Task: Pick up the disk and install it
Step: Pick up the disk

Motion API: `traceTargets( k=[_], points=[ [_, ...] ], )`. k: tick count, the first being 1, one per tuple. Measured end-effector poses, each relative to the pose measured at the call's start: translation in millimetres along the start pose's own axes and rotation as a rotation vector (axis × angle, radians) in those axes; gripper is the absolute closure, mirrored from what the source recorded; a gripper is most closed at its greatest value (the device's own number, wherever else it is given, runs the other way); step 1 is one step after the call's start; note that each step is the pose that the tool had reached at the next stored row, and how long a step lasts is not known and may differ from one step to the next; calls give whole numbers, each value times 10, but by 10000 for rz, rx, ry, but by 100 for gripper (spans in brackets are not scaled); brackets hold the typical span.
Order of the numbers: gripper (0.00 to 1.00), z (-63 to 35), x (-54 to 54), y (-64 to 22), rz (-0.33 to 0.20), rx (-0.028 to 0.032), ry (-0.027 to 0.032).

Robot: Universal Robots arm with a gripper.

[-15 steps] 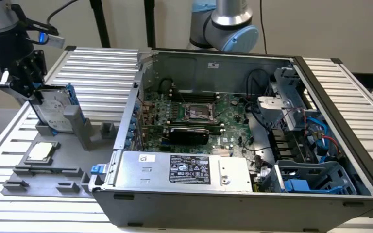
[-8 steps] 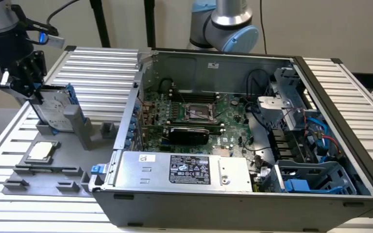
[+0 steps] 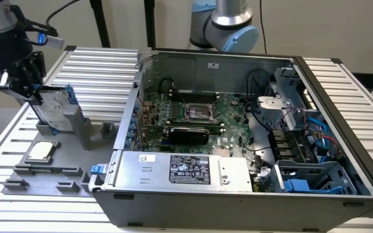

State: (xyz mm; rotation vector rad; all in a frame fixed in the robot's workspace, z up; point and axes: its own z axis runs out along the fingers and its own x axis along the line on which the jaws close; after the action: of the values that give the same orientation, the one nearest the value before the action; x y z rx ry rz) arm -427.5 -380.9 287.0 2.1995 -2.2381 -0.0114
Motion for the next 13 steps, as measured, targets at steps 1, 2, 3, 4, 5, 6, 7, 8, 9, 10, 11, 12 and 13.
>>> traceTargets(
  k=[1, 2, 3, 4, 5, 6, 7, 8, 9, 10, 11, 12, 13],
  points=[
    [100, 0, 9, 1, 0, 0, 0],
    [100, 1, 18, 2, 1, 0, -1],
    [100, 0, 26, 3, 0, 0, 0],
    [100, 0, 31, 3, 0, -1, 1],
    [100, 0, 32, 3, 1, 0, 1],
    [100, 0, 32, 3, 1, -1, 1],
    [100, 0, 32, 3, 1, -1, 1],
    [100, 0, 33, 3, 1, -1, 0],
    [100, 0, 33, 3, 0, -1, 0],
    [100, 0, 33, 4, 0, 0, 0],
    [100, 0, 33, 3, 0, 0, 1],
    [100, 0, 33, 4, 0, 0, 0],
    [100, 0, 33, 3, 0, 0, 1]
  ],
)
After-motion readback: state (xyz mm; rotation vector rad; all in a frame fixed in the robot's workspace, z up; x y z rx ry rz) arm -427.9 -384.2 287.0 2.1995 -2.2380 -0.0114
